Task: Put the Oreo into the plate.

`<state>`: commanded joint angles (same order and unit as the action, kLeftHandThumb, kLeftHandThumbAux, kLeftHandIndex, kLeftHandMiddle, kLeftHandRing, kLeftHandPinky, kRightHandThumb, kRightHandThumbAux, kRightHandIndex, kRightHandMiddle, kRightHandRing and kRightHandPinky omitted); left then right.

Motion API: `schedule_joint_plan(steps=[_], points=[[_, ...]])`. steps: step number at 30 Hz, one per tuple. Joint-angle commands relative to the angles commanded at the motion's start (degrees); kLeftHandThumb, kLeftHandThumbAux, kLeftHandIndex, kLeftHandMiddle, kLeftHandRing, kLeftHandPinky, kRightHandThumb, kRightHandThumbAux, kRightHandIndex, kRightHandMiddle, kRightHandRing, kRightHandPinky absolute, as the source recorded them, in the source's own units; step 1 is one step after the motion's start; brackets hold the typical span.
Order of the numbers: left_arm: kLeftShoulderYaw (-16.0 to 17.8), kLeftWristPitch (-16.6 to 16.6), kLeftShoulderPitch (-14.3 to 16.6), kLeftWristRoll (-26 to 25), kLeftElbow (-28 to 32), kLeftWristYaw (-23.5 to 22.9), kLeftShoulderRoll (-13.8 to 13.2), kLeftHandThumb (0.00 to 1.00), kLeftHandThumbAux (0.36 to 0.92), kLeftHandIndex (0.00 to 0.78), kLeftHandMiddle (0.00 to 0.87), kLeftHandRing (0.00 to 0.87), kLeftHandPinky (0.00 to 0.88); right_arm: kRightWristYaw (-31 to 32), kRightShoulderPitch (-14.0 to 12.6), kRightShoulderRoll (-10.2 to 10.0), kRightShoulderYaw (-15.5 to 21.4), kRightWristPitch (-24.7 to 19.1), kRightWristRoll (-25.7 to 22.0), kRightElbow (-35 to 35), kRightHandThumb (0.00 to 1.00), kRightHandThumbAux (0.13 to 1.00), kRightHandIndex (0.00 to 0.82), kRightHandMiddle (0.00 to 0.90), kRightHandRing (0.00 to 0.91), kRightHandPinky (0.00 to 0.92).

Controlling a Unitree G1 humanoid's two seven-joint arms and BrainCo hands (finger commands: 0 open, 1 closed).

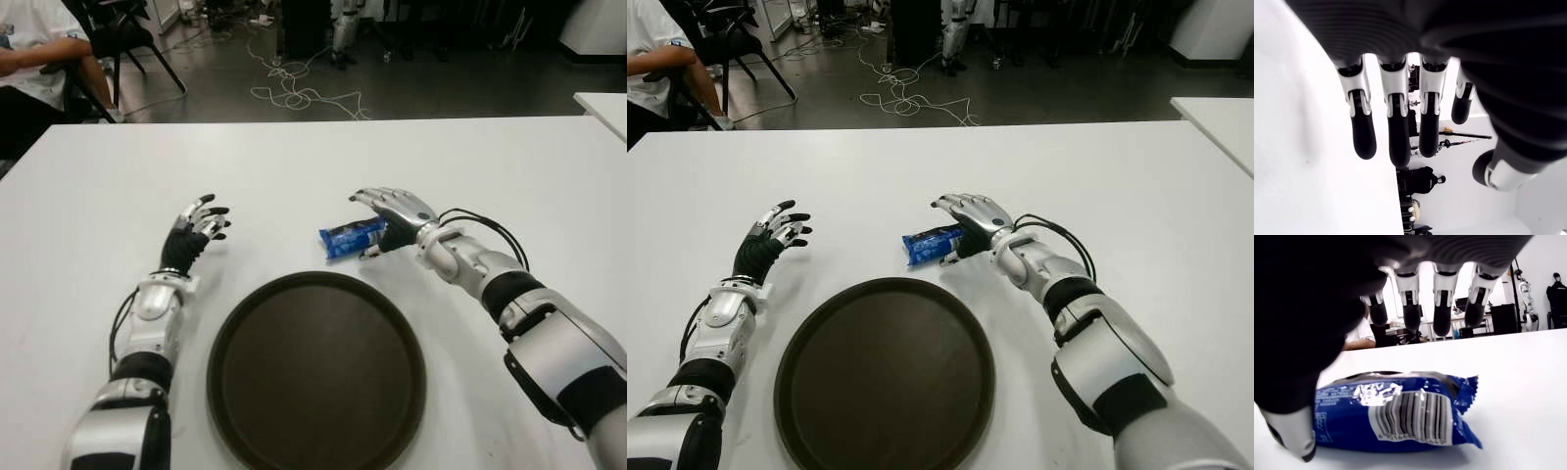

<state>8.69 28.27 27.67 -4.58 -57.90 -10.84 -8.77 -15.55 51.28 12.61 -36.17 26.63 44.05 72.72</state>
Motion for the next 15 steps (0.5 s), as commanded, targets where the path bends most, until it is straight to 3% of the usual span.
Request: schedule_joint_plan(steps=[7,15], points=[[-0.11,0.24,-0.16,-0.08,0.36,0.08,0.17,0.235,0.606,0.159,0.298,0.332,0.375,1.21,0.05,0.25,-0.42,0.02,0.32,-0.13,0.000,0.677,0.124,0.119,0.133,0.149],[-0.25,-0.13,-0.48,-0.11,1.06,0.29,0.44,0.248,0.618,0.168,0.304,0.330,0.380,2.18,0.68,0.95,-2.43,-0.46,2.24,-0.50,0.000,0.741,0.202,0.202,0.204,0.218]])
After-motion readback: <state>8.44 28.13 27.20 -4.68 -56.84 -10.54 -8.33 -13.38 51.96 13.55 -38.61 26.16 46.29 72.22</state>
